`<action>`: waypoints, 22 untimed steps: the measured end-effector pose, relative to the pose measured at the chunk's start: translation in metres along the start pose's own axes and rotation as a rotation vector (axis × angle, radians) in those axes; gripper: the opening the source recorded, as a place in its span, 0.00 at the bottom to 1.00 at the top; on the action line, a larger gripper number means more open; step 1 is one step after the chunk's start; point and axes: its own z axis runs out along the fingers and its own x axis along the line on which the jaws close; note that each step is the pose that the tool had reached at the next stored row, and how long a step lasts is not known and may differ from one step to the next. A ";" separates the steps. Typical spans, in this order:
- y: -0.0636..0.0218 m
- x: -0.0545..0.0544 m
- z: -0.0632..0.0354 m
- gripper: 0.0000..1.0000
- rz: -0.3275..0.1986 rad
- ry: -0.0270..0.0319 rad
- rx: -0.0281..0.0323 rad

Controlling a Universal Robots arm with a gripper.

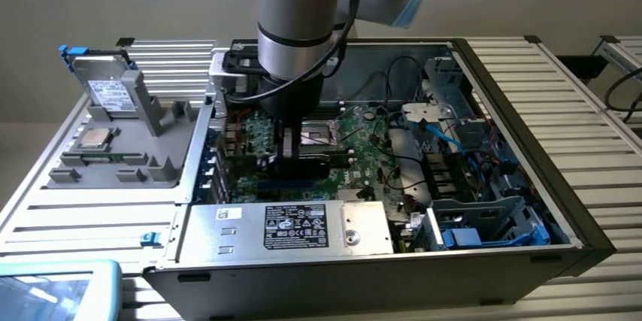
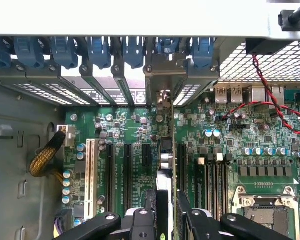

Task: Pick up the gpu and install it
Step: 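Insert the gpu into the slot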

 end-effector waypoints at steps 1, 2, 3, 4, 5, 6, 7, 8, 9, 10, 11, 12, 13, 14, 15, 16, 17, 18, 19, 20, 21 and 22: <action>-0.0001 0.000 0.0000 0.27 0.000 0.0001 -0.0028; -0.0001 0.001 0.0000 0.27 0.000 0.0002 -0.0062; -0.0001 0.002 0.0000 0.27 0.000 0.0003 -0.0100; -0.0001 0.003 -0.0001 0.27 0.000 0.0003 -0.0136; -0.0001 0.004 -0.0001 0.27 0.000 0.0002 -0.0172; -0.0003 0.006 -0.0001 0.27 0.000 0.0003 -0.0215; -0.0004 0.007 -0.0001 0.27 0.000 0.0004 -0.0250; -0.0004 0.007 -0.0001 0.27 0.000 0.0004 -0.0279; -0.0004 0.008 -0.0001 0.27 0.000 0.0005 -0.0304; -0.0004 0.008 -0.0002 0.27 0.001 0.0006 -0.0326; -0.0005 0.008 -0.0003 0.27 0.001 0.0009 -0.0346; -0.0007 0.008 -0.0002 0.27 0.001 0.0009 -0.0359; -0.0009 0.008 -0.0001 0.27 0.001 0.0008 -0.0367; -0.0013 0.008 0.0000 0.27 0.001 0.0007 -0.0378; -0.0025 0.008 0.0001 0.27 0.001 0.0000 -0.0404; -0.0040 0.008 0.0004 0.27 0.001 -0.0018 -0.0461; -0.0054 0.008 0.0006 0.27 0.001 -0.0031 -0.0537; -0.0071 0.008 0.0006 0.27 0.001 -0.0038 -0.0654; -0.0090 0.008 0.0006 0.27 0.001 -0.0041 -0.0800; -0.0108 0.008 0.0005 0.27 0.001 -0.0042 -0.0954; -0.0119 0.008 0.0004 0.27 0.001 -0.0042 -0.1053; -0.0126 0.008 0.0003 0.27 0.002 -0.0040 -0.1100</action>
